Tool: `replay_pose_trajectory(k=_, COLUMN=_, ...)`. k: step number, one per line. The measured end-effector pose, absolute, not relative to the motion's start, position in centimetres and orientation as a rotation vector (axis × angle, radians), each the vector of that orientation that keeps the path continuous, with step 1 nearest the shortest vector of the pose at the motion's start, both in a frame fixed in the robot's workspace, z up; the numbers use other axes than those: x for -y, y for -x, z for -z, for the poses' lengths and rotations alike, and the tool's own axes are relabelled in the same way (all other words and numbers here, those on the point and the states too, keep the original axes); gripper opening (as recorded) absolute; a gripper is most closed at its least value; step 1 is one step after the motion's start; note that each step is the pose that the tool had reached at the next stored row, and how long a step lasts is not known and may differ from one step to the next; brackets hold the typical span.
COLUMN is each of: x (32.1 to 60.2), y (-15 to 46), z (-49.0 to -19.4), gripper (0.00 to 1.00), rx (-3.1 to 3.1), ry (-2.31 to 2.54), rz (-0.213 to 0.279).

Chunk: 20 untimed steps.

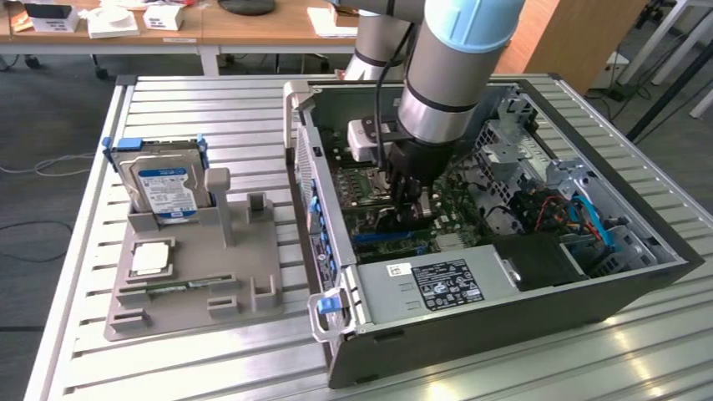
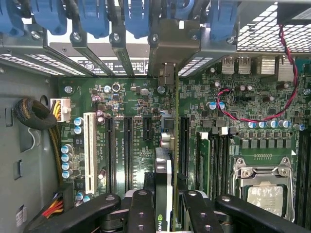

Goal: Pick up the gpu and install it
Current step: 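Insert the gpu into the slot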

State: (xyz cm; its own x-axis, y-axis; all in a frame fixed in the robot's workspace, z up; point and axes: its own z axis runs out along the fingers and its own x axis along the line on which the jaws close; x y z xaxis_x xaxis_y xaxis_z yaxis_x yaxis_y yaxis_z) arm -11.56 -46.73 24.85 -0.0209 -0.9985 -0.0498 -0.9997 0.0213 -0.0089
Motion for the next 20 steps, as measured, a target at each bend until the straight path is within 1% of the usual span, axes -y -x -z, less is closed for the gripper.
replay_pose_trajectory(k=20, x=46.60, y=11.73, z=-24.74, gripper=0.27, rx=-2.215, ry=2.168, rz=-0.044)
